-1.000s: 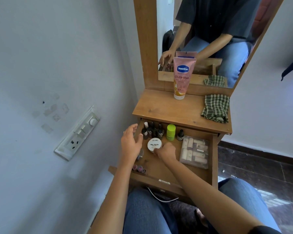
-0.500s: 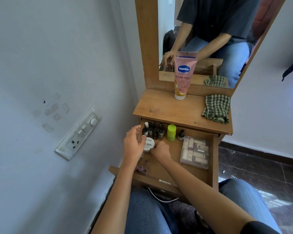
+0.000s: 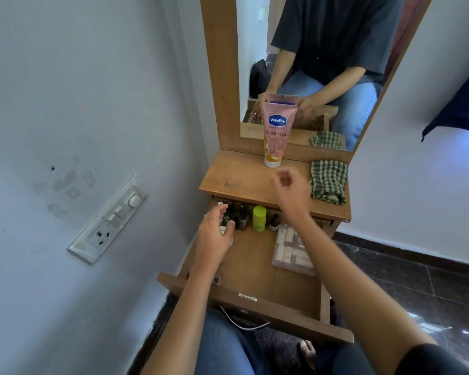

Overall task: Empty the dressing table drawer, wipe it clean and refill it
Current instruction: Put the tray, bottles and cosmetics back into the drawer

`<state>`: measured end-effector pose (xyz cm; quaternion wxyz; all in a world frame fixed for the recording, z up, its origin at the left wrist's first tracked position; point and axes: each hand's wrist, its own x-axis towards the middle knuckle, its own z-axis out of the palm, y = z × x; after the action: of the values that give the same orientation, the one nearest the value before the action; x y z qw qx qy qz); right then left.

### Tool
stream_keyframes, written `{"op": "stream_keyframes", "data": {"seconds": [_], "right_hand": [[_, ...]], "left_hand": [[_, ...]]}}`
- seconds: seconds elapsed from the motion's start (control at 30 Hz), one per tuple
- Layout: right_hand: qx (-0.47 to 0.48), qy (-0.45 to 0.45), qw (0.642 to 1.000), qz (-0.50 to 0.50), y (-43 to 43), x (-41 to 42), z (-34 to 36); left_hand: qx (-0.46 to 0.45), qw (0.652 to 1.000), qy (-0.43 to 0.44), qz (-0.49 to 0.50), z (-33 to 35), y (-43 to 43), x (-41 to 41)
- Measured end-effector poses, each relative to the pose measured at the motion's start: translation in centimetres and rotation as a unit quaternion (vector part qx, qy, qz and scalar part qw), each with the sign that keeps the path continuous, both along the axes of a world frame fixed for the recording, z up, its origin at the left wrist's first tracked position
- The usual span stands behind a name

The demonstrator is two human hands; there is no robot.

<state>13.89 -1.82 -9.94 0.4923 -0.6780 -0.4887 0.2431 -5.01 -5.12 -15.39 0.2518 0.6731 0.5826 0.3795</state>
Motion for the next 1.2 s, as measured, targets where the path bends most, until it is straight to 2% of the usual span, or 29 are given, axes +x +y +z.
{"op": "stream_keyframes", "data": {"seconds": [0.07, 0.13, 0.27, 0.43, 0.6, 0.73, 0.8, 0.93, 1.1, 1.2], "right_hand": [[0.056, 0.014, 0.997, -0.049, 2.6, 2.2, 1.2], [0.051, 0.004, 0.997, -0.062, 5.1, 3.7, 1.7], [0.027, 0.011, 0.999, -0.045, 8.3, 4.9, 2.2], [0.022, 0.083, 0.996, -0.009, 9.5, 4.3, 2.7], [0.024, 0.075, 0.997, -0.006, 9.7, 3.7, 3.0], [0.062, 0.065, 0.996, 0.011, 8.1, 3.9, 3.2], [0.091, 0.091, 0.991, 0.046, 6.8, 4.1, 3.6], [0.112, 0.133, 0.966, 0.192, 3.5, 4.9, 4.3], [-0.020, 0.104, 0.937, 0.333, -1.2, 5.0, 3.9], [-0.123, 0.002, 0.908, 0.401, -3.8, 4.5, 2.3]], "left_hand": [[0.006, 1.000, 0.005, -0.005, 0.2, -0.2, 0.5], [0.003, 1.000, 0.006, -0.012, 0.1, -0.2, 0.8], [-0.022, 1.000, 0.013, -0.016, 0.0, -0.4, 1.1], [-0.034, 0.999, 0.012, -0.015, 0.0, -0.7, 0.8], [-0.029, 1.000, 0.005, -0.005, 0.3, -1.2, 0.4], [-0.018, 1.000, 0.002, -0.007, 0.8, -1.8, 0.3], [-0.020, 1.000, 0.007, -0.011, 1.0, -2.0, 0.2], [-0.020, 1.000, -0.007, -0.001, 1.2, -2.6, -0.1], [0.012, 0.994, -0.079, 0.069, 2.4, -4.4, 0.1], [0.020, 0.991, -0.084, 0.103, 2.8, -5.5, 0.0]]}}
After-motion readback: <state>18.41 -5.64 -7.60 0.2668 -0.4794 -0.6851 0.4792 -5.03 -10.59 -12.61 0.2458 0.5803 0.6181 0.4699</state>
